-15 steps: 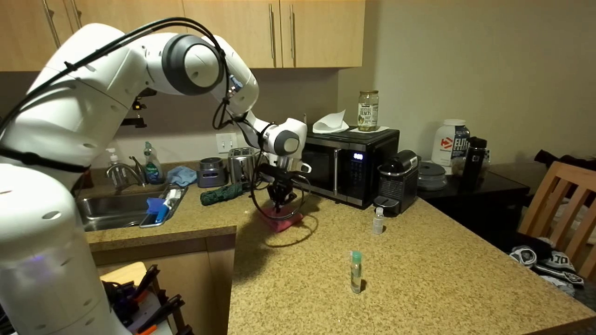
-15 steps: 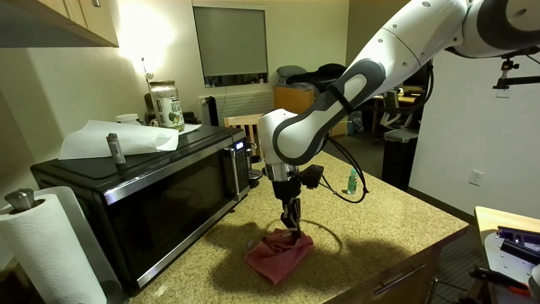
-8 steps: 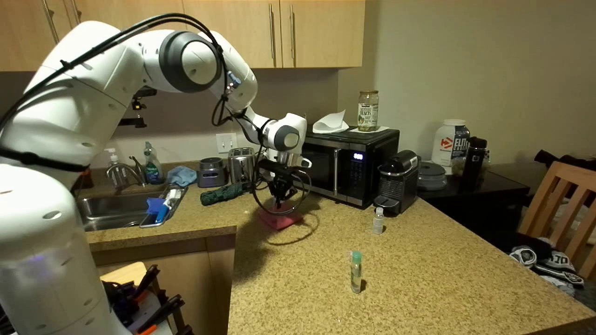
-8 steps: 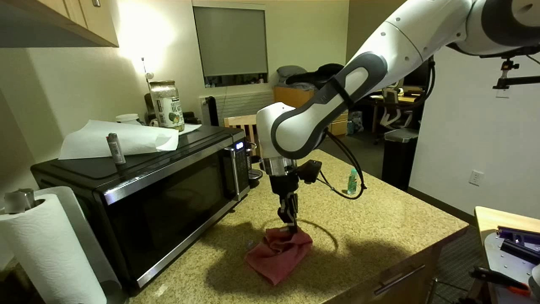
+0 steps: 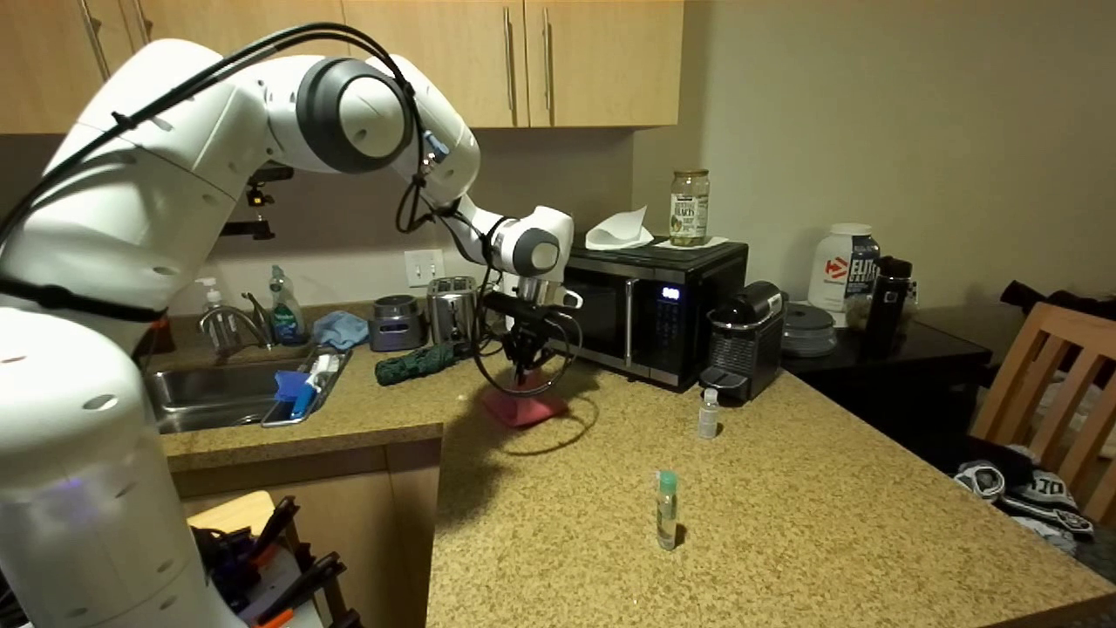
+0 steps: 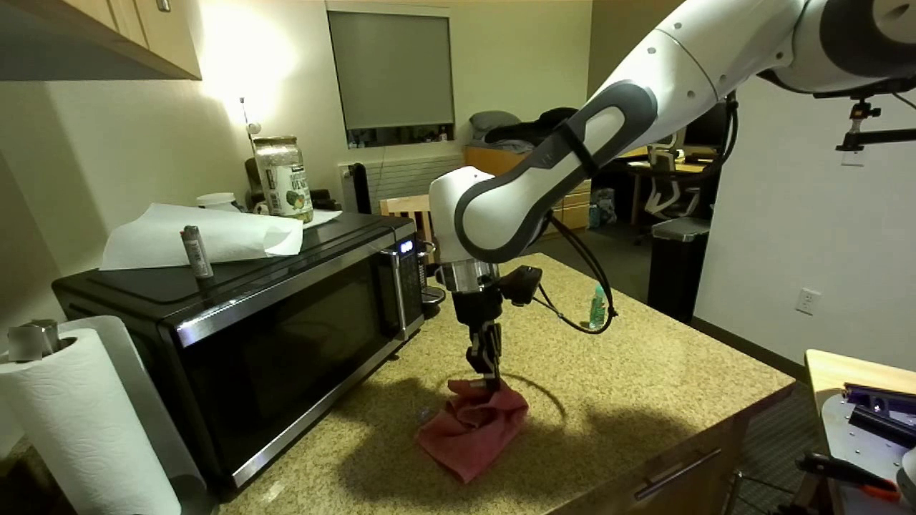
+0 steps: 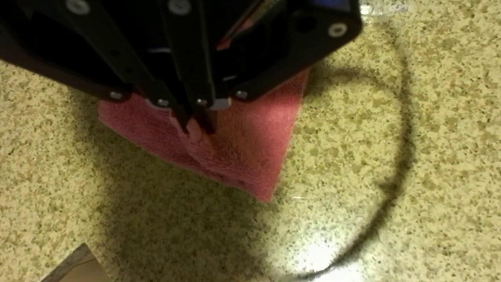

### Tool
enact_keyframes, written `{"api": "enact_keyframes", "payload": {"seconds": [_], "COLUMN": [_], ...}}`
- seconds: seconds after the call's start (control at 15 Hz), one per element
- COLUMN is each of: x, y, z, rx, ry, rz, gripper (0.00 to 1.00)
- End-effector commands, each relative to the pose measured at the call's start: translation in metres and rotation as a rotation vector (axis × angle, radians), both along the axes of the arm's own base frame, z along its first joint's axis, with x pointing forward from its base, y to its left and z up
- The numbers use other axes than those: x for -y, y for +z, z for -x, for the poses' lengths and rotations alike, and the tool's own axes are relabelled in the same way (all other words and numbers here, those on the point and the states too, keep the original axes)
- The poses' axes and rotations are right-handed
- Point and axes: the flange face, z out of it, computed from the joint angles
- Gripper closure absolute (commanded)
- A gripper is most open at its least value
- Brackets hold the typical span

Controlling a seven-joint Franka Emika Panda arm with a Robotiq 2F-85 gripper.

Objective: Fold the pink towel in half from right to left

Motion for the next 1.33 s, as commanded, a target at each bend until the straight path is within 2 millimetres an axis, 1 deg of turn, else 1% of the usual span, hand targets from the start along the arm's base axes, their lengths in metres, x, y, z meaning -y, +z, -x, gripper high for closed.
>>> {"api": "enact_keyframes", "payload": {"seconds": [0.0, 0.33, 0.53, 0.8, 1.27], "x": [0.000, -0.002, -0.006, -0.018, -0.046], "y": [0.023, 0.038, 0.040, 0.037, 0.038], "z": [0.000, -0.002, -0.001, 0.004, 0.012], "rx": [0.001, 0.011, 0.011, 0.007, 0.015], "ry": [-0.015, -0.015, -0.004, 0.021, 0.091], "rz": [0.032, 0.034, 0.038, 0.041, 0.060], "gripper": [0.95, 0.95, 0.95, 0.95, 0.95]}}
